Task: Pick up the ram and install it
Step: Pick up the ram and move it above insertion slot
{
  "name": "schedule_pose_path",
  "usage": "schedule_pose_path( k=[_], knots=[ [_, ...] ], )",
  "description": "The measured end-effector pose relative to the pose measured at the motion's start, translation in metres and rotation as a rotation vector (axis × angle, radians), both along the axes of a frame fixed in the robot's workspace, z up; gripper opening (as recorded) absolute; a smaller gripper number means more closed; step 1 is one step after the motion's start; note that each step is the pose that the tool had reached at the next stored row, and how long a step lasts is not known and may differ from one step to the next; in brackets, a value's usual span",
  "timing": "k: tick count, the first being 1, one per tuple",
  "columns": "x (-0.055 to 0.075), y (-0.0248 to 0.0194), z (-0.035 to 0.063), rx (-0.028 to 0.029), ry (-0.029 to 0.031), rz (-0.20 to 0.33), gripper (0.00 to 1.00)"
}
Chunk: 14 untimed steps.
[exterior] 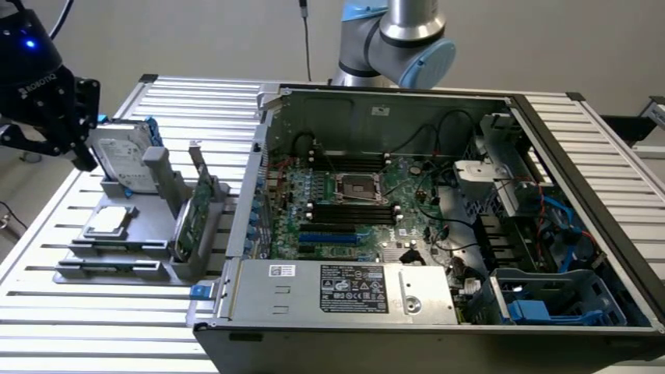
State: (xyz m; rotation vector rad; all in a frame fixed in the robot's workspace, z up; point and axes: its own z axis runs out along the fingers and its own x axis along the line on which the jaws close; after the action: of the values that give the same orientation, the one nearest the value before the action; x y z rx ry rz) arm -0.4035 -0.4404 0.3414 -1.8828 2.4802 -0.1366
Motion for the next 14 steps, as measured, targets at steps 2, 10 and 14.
schedule_pose_path(
  k=[2, 10, 14],
  knots=[
    [0.0, 0.0, -0.0001, -0.008, 0.0021, 0.027, 0.11],
    [0.0, 0.0, -0.0003, -0.04, 0.0108, 0.141, 0.11],
    [0.0, 0.0, -0.0004, -0.0526, 0.0152, 0.199, 0.11]
  ],
)
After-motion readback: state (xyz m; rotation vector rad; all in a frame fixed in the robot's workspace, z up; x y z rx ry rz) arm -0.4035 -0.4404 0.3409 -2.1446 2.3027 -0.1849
